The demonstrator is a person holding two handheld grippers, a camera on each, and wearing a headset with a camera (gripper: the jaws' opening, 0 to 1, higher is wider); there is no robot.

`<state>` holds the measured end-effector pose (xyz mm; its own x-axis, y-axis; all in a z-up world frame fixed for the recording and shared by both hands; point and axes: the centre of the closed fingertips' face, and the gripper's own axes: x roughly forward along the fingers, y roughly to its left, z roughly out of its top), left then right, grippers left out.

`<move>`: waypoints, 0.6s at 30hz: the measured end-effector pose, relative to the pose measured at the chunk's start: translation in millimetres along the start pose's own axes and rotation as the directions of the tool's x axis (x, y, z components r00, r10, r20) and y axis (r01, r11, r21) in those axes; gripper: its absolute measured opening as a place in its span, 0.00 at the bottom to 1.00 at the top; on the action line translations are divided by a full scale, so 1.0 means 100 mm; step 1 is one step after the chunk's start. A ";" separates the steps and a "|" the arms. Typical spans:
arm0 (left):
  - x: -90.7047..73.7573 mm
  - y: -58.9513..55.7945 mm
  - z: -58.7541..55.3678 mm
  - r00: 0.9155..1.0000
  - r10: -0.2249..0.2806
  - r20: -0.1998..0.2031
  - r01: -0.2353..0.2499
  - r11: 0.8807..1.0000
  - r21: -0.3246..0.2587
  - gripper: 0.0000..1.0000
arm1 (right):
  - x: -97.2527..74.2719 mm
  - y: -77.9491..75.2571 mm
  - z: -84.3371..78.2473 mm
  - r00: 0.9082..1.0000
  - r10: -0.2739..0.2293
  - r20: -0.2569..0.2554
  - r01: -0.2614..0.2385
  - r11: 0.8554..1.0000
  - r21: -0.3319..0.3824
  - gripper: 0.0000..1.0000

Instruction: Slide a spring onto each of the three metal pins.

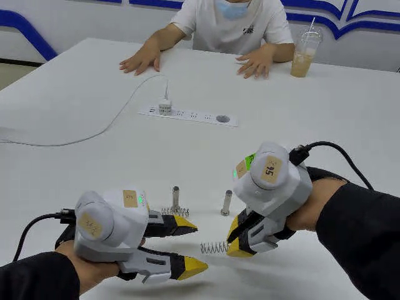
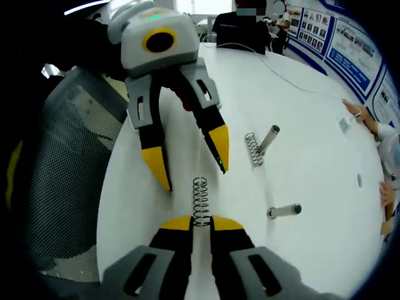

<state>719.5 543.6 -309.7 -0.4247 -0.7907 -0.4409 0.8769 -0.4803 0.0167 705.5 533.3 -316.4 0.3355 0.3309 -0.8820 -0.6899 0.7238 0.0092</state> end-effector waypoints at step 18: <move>0.04 -0.07 -0.03 0.999 -0.016 -0.029 0.018 0.996 0.085 0.13 | -0.03 0.08 0.12 1.000 0.007 -0.002 -0.007 0.999 -0.041 0.11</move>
<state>712.2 544.8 -314.2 -0.4321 -0.7717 -0.4666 0.8467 -0.5253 0.0848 706.6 545.9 -308.0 0.3294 0.3353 -0.8827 -0.7183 0.6958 -0.0038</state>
